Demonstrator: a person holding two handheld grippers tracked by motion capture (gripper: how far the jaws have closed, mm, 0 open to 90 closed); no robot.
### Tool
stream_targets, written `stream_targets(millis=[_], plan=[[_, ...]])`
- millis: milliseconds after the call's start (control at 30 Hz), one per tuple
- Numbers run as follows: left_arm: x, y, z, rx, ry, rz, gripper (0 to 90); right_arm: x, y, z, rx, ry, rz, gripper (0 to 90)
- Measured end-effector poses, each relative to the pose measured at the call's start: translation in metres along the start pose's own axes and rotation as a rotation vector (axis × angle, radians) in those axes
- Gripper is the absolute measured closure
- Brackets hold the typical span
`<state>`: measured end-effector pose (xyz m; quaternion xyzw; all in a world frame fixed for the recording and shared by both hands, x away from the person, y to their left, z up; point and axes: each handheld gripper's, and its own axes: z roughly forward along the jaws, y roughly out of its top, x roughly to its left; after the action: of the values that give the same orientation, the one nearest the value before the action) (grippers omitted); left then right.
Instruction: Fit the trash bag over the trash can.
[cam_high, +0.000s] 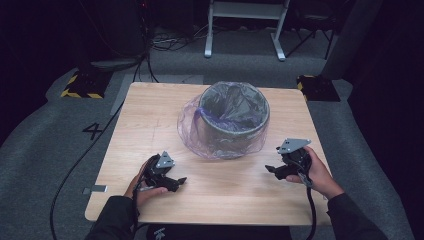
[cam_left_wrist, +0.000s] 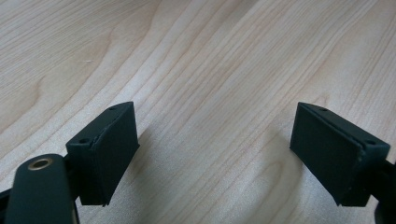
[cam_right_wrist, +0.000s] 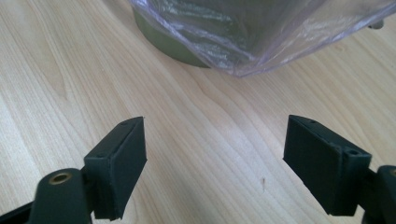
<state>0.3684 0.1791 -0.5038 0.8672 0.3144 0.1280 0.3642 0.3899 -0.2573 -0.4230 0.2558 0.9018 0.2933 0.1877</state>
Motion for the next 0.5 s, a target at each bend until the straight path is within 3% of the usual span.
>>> stream_targets(millis=[333, 500], plan=[[0.000, 0.000, 0.000, -0.003, 0.000, -0.001, 14.6, 0.001, -0.015, 0.000, -0.026, 0.026, 0.015, 21.0], [0.000, 0.000, 0.000, 0.000, 0.000, 0.001, 14.6, 0.000, -0.025, -0.002, -0.032, 0.009, 0.031, 21.0]])
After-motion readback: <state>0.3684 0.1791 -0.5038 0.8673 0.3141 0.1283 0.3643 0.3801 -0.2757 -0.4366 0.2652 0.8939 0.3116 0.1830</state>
